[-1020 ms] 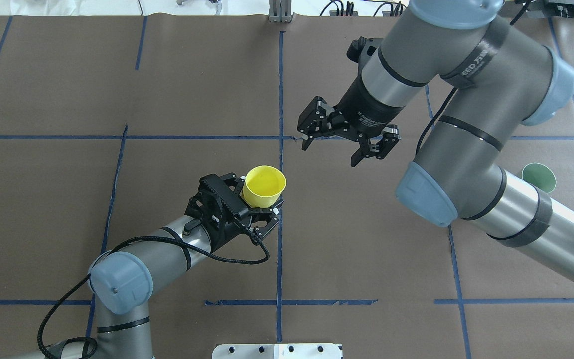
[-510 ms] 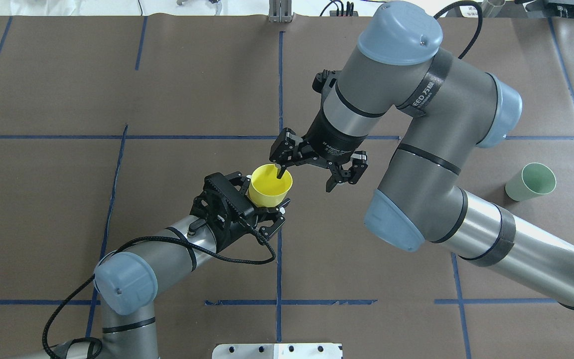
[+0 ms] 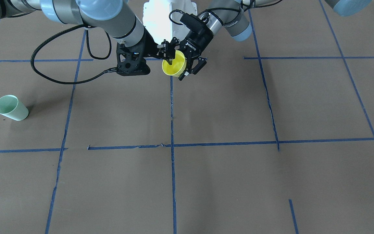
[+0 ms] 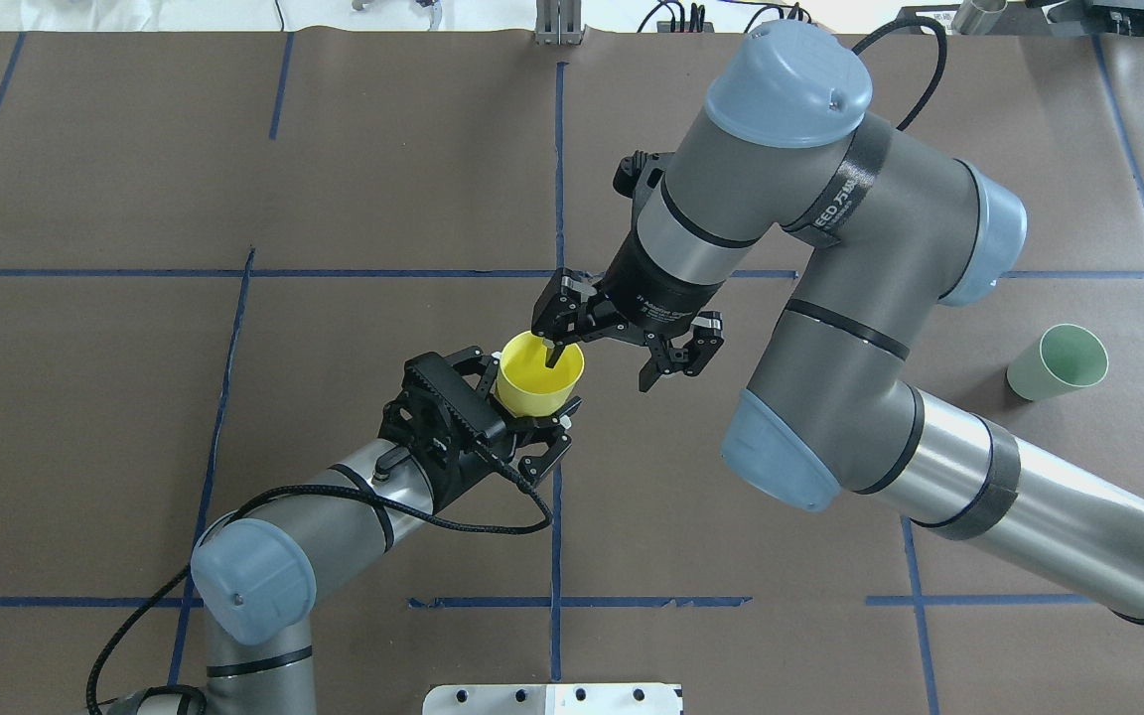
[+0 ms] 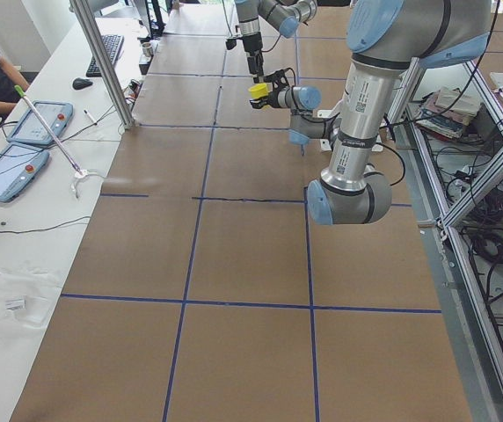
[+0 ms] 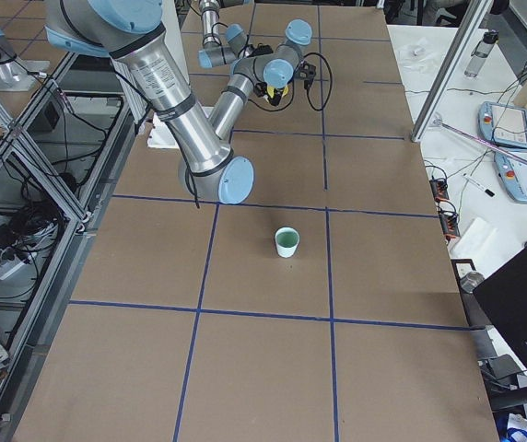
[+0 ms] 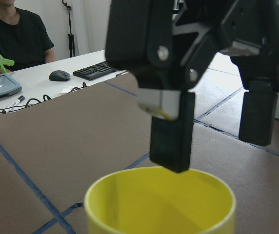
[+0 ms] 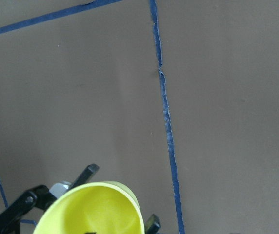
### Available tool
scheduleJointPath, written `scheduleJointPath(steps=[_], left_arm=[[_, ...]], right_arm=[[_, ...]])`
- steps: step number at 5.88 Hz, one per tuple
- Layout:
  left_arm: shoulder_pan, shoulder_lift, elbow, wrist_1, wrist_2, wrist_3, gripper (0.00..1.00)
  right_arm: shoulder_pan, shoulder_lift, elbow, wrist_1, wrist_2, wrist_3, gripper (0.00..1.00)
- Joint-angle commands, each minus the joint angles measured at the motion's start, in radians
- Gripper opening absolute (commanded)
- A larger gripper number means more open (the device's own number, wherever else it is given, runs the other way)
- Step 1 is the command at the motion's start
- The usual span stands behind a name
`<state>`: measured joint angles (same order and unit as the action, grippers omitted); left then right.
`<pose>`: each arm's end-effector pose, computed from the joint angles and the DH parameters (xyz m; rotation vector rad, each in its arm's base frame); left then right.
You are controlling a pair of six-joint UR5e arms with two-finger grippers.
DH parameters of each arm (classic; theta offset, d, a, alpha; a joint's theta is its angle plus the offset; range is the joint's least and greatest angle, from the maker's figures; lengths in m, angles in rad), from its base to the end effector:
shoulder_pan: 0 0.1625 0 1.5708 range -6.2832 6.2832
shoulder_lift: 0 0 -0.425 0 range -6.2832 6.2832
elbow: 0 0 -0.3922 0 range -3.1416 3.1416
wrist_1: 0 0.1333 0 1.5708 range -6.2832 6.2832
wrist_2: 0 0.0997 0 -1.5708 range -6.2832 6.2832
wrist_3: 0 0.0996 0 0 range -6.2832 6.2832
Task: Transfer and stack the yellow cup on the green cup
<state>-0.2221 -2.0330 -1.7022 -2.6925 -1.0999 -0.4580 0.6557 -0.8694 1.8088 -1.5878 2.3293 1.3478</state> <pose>0.5343 -0.3036 0.2121 1.3064 1.0976 0.2608 -0.4548 -0.4316 0.1348 -0.2619 -1.0860 0.0372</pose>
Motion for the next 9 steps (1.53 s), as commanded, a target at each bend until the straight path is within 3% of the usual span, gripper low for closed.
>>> scheduleJointPath(steps=[1,2,3,7,8,9], left_arm=[[0.009,0.000,-0.002,-0.009,0.017,0.002,0.43],[0.009,0.000,-0.001,-0.007,0.017,0.010,0.55],[0.010,0.000,0.001,-0.007,0.017,0.010,0.59],[0.015,-0.004,0.001,-0.006,0.018,0.010,0.61],[0.015,-0.010,0.001,-0.007,0.021,0.010,0.61],[0.015,-0.012,0.001,-0.007,0.023,0.010,0.61]], right_arm=[[-0.002,-0.002,-0.003,0.015,-0.001,0.005,0.82],[-0.002,-0.002,-0.005,0.017,-0.001,0.005,0.73],[-0.002,-0.003,-0.005,0.015,-0.001,0.005,0.66],[-0.013,-0.002,-0.003,0.017,0.001,0.005,0.62],[-0.013,0.000,-0.002,0.017,0.002,0.008,0.45],[-0.013,-0.002,0.001,0.017,0.002,0.008,0.13]])
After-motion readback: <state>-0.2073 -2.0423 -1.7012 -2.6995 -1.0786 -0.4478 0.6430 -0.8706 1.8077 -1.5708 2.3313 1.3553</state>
